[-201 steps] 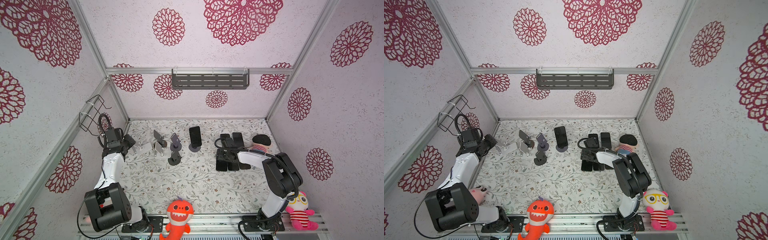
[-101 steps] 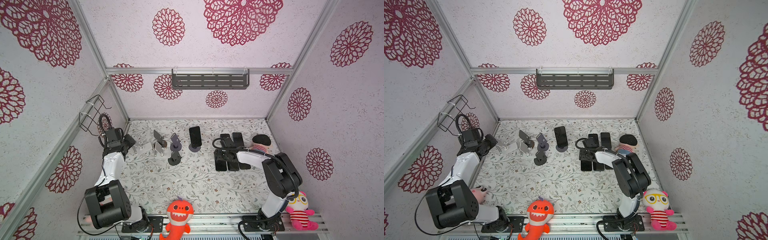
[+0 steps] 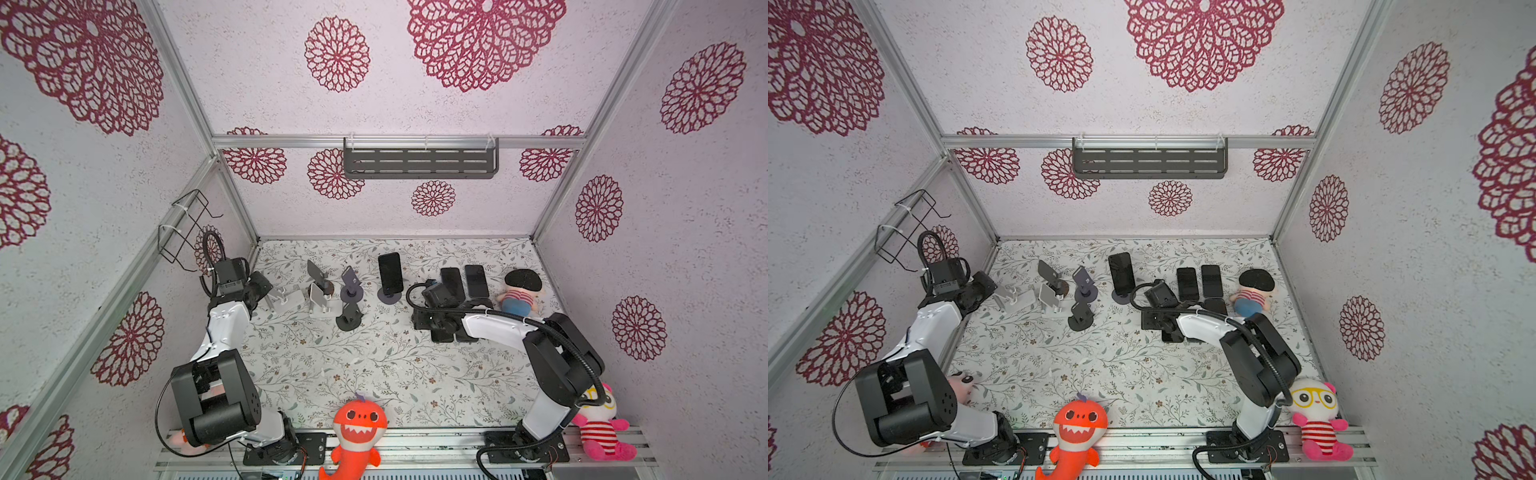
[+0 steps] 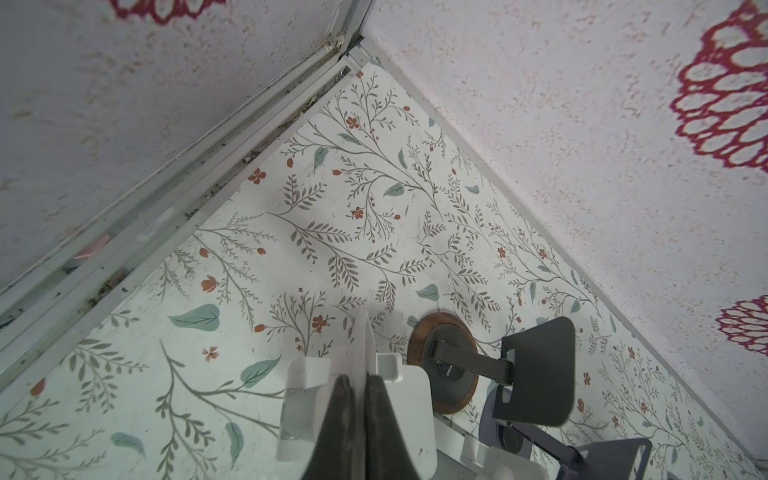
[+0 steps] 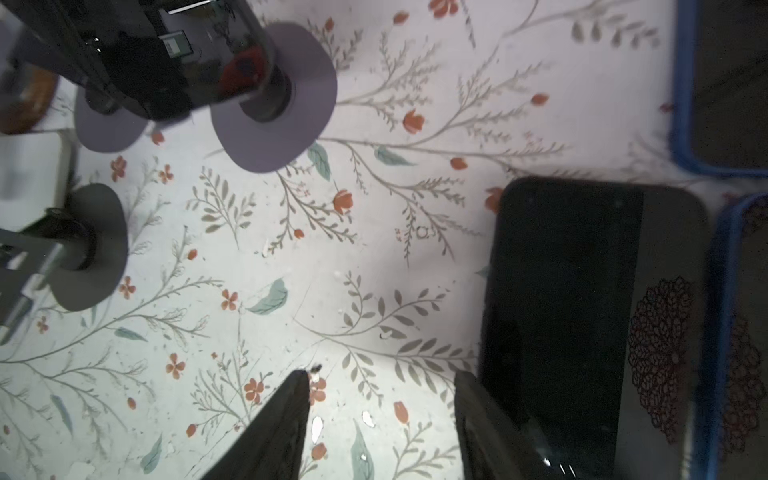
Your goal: Remove the phone from the phone stand
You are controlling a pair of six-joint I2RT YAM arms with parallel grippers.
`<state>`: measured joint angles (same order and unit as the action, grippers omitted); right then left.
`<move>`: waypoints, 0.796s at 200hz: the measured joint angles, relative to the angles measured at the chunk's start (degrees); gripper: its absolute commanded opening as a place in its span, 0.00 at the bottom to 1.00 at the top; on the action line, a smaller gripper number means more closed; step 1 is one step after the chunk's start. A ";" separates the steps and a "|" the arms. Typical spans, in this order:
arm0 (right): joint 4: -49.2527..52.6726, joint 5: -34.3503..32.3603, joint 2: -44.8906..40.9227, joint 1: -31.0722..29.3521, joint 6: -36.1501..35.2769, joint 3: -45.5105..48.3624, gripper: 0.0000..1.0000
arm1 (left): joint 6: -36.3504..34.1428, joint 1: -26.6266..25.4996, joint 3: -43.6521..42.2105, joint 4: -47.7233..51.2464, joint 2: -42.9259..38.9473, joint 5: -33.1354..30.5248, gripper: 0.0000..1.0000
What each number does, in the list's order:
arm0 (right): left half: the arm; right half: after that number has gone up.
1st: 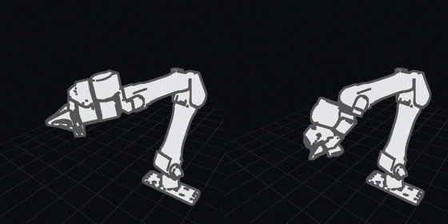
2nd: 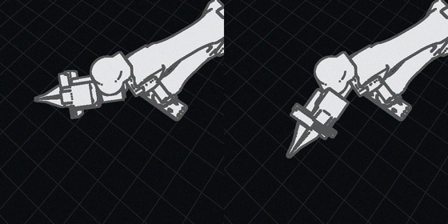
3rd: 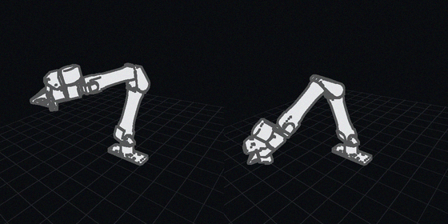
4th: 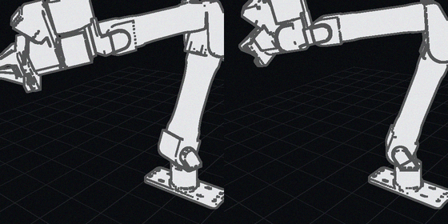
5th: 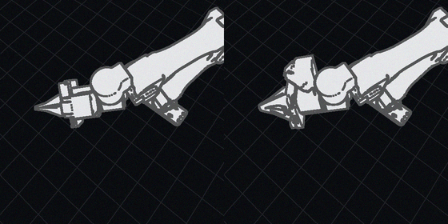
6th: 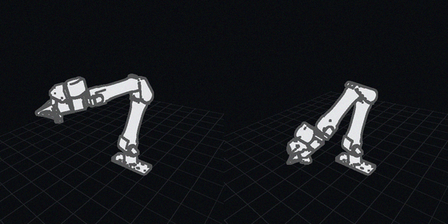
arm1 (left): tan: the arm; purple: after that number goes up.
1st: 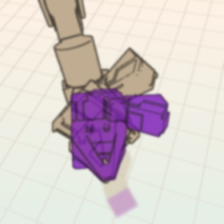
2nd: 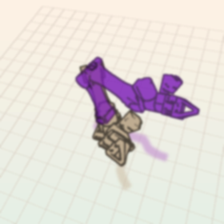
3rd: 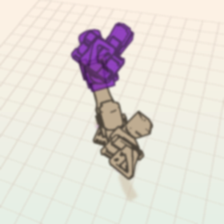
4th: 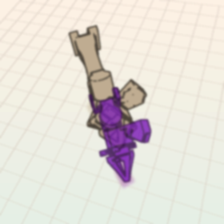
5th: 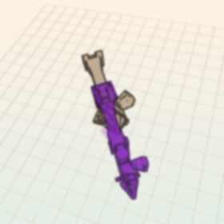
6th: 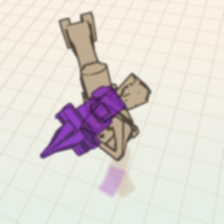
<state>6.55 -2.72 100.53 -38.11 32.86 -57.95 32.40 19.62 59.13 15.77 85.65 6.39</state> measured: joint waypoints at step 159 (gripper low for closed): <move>-0.02 -1.66 2.27 0.02 -0.90 0.02 0.69 | 0.39 -2.45 1.27 -0.11 3.76 -0.90 0.02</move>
<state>6.52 -4.38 102.80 -38.09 31.97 -57.93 32.80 17.17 60.40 15.66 89.41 5.50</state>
